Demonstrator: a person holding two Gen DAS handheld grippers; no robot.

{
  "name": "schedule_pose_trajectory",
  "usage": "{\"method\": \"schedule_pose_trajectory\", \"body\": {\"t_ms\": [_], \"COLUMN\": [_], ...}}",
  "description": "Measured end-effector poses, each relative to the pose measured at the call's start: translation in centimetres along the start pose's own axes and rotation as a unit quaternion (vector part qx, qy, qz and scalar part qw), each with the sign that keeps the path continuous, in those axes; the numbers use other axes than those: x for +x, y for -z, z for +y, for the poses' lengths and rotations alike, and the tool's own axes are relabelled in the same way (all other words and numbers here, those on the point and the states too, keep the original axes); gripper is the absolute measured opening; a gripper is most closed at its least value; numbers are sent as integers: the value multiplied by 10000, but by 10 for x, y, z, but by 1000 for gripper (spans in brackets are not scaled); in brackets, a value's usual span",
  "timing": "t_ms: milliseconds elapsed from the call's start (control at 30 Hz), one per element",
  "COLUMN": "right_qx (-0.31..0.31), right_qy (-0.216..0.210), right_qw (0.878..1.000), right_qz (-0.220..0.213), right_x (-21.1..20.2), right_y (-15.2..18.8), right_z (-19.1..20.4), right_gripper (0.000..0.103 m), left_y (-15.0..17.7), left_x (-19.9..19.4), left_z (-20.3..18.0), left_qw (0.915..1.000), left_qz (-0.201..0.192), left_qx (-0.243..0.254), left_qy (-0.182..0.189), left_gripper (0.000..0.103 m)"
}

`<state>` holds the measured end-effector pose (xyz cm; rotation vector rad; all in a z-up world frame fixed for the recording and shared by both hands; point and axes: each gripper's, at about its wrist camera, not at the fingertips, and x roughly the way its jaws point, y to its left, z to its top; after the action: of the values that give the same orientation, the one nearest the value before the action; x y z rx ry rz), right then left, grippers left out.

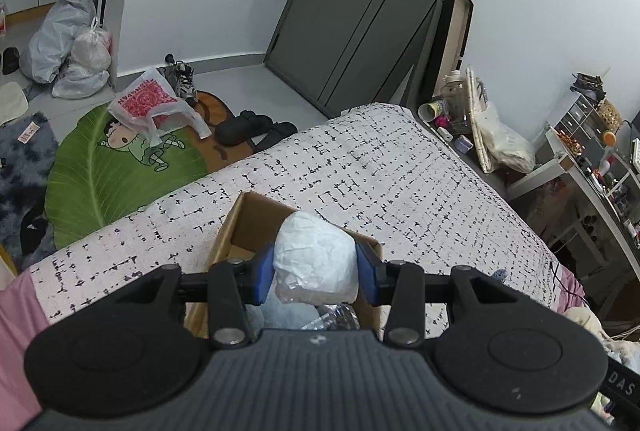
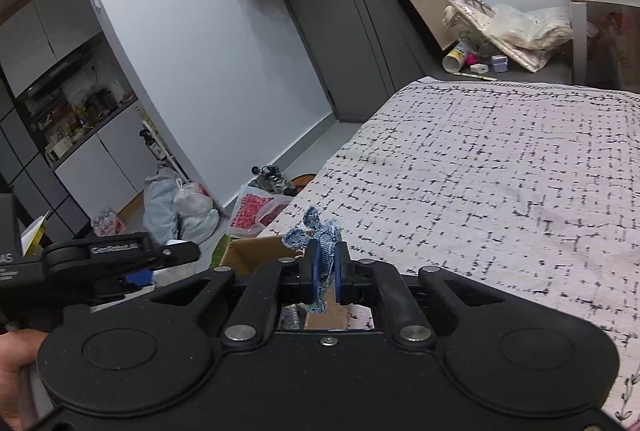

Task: Organize soft objects
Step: 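Carry the tissue wad and denim patch over the box with both tools, then open both tools to drop the tissue wad and denim patch into the box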

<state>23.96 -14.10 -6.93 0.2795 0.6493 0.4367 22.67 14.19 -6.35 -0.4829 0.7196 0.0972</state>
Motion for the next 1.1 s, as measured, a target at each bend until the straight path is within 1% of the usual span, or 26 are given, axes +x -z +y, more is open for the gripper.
{"method": "schedule_pose_trajectory", "body": {"t_ms": [233, 333, 367, 433, 467, 500, 567, 600, 733, 1000, 1100], "right_qx": [26, 13, 4, 7, 23, 42, 88, 116, 231, 483, 579], "right_qy": [-24, -59, -66, -84, -95, -99, -113, -126, -177, -276, -304], "right_qw": [10000, 9999, 9999, 9998, 9998, 9998, 9997, 9996, 9992, 9981, 9973], "right_qz": [64, 92, 115, 151, 167, 186, 221, 237, 263, 274, 323], "right_x": [25, 36, 40, 47, 51, 55, 63, 66, 79, 102, 107], "right_y": [-2, -3, -3, -2, -2, -2, -2, -2, -1, -2, -1], "right_z": [6, 8, 9, 10, 10, 11, 11, 11, 14, 19, 19], "right_gripper": [7, 7, 7, 7, 7, 7, 7, 7, 7, 7, 7], "left_y": [-3, -1, -1, 1, 1, 1, -1, -2, -8, -11, -12], "left_x": [34, 47, 51, 58, 60, 60, 60, 60, 58, 54, 50], "left_z": [10, 15, 16, 20, 23, 26, 29, 31, 35, 39, 40], "left_qw": [9997, 9993, 9993, 9989, 9986, 9985, 9984, 9983, 9979, 9976, 9975], "left_qz": [201, 282, 308, 387, 392, 362, 325, 314, 299, 379, 355], "left_qx": [-155, -210, -217, -276, -352, -405, -465, -494, -564, -581, -592], "left_qy": [15, 90, 77, 38, 2, -12, -58, -80, -71, -85, -137], "left_gripper": [42, 42, 45, 46, 48, 51, 61, 63, 65, 67, 73]}}
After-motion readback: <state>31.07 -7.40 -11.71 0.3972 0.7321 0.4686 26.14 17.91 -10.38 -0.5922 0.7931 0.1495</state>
